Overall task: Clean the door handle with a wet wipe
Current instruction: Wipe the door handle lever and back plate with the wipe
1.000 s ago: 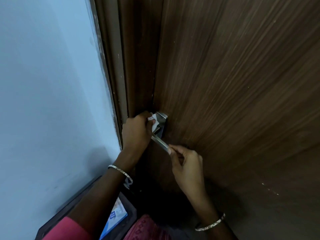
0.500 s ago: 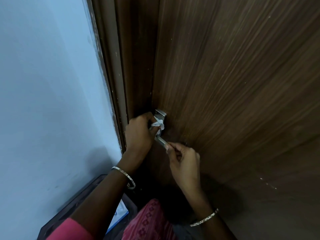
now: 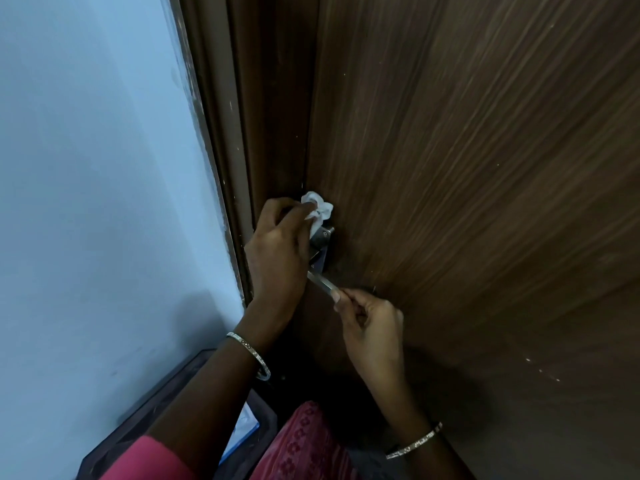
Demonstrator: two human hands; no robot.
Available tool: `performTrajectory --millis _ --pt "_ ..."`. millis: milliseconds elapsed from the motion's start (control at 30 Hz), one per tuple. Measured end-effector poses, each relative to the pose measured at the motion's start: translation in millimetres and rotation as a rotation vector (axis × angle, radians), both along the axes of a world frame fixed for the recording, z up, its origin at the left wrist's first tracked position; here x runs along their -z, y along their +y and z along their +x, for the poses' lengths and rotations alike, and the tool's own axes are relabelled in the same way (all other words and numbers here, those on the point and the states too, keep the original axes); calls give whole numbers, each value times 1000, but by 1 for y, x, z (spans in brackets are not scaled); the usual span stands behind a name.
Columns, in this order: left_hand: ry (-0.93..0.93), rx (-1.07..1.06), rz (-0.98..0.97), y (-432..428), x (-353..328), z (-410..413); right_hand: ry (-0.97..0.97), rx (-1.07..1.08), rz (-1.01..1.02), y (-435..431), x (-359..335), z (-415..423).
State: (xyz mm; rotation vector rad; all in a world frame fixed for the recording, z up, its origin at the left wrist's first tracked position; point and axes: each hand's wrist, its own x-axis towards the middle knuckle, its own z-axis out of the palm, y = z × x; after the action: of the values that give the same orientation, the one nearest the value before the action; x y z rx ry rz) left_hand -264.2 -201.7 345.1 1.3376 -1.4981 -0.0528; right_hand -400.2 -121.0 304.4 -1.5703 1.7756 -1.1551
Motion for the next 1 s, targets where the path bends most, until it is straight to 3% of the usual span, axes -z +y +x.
performTrajectory --millis 367,600,867,1000 --pt "19 1 209 1 31 0 91 -11 -28 1 -4 2" --pt "15 36 344 2 53 9 42 7 -16 1 -2 2" --pt "115 -9 474 9 83 -2 29 50 -21 1 3 5" --pt "336 43 508 7 82 -5 36 58 -19 0 6 5"
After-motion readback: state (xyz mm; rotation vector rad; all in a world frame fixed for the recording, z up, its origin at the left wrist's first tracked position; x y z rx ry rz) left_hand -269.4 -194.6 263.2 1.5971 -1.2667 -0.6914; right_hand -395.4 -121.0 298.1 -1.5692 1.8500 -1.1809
